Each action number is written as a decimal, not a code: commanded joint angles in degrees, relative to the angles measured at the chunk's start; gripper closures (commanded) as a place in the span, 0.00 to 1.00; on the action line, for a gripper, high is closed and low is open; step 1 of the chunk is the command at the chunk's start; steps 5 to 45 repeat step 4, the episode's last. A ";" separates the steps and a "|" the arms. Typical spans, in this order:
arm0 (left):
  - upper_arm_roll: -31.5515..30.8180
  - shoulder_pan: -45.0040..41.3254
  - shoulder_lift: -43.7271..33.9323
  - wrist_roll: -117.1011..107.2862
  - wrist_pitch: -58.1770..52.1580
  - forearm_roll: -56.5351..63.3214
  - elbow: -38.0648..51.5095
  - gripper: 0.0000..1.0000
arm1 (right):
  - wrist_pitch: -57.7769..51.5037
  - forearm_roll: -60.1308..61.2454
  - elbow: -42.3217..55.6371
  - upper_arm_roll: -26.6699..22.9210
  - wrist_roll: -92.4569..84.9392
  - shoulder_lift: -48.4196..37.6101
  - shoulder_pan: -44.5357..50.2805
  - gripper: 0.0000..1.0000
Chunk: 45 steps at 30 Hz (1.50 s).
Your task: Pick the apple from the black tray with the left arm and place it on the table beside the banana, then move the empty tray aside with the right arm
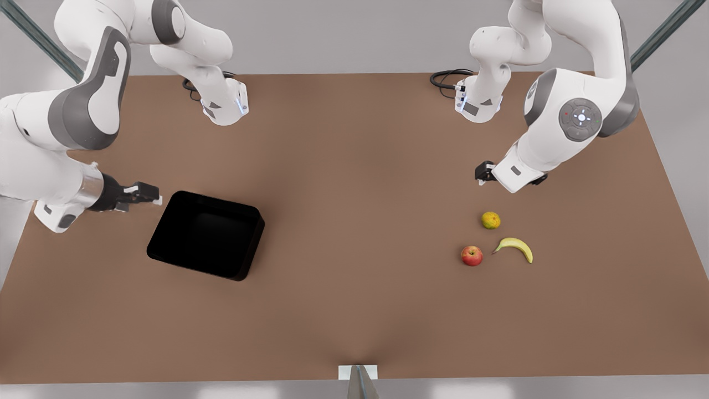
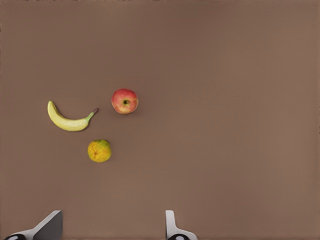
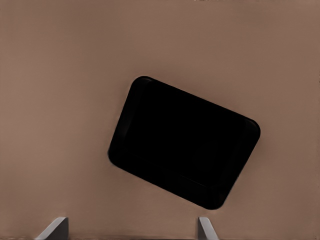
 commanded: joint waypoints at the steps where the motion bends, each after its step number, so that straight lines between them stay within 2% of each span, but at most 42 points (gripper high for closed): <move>1: -0.11 -1.20 0.79 -0.18 1.44 0.95 1.04 0.00 | -2.19 -11.56 0.07 7.87 5.53 -1.12 -4.55 0.03; 3: -0.02 -1.46 1.68 -0.36 1.44 0.95 2.01 0.00 | -2.19 -11.74 -0.01 7.78 5.88 -0.68 -4.63 0.01; 4: -0.02 -1.46 1.68 -0.36 1.44 0.95 2.01 0.00 | 1.93 -11.82 -0.10 7.43 7.03 2.92 -4.72 0.00; 45: -0.02 -1.46 1.68 -0.36 1.44 0.95 2.01 0.00 | 1.93 -11.82 -0.10 7.43 7.03 2.92 -4.72 0.00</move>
